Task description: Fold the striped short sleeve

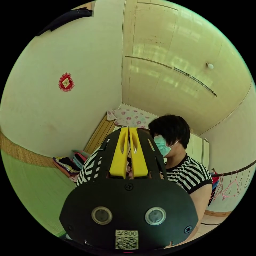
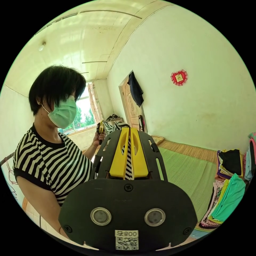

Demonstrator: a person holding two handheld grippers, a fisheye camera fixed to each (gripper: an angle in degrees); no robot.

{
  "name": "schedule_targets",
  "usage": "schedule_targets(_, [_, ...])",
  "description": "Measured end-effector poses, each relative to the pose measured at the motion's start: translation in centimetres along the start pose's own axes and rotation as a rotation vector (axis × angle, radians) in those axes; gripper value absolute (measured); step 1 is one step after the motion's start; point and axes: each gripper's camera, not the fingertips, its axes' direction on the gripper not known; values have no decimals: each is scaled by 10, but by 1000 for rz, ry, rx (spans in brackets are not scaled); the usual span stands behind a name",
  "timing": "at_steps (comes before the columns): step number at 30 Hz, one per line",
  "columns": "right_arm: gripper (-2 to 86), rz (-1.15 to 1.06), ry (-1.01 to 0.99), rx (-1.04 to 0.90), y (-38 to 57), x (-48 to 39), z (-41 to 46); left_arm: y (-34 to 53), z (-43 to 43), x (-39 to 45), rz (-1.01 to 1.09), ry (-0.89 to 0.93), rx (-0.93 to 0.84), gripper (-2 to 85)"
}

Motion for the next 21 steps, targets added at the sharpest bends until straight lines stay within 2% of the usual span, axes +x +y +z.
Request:
schedule_targets(7, [2,56,42,-38,-7,60,70,-20,17,-78,-25,-62,-43,2])
schedule_targets(13, [2,90,124,-106,-25,142,162,-45,43,-191,-73,-164,-85,4])
schedule_targets(19, [3,226,206,-239,-42,291,291,-63,62,-359,-208,-405,-133,12])
schedule_targets(21, [3,292,232,-327,-43,346,343,-58,67,-445,-312,-525,-168,25])
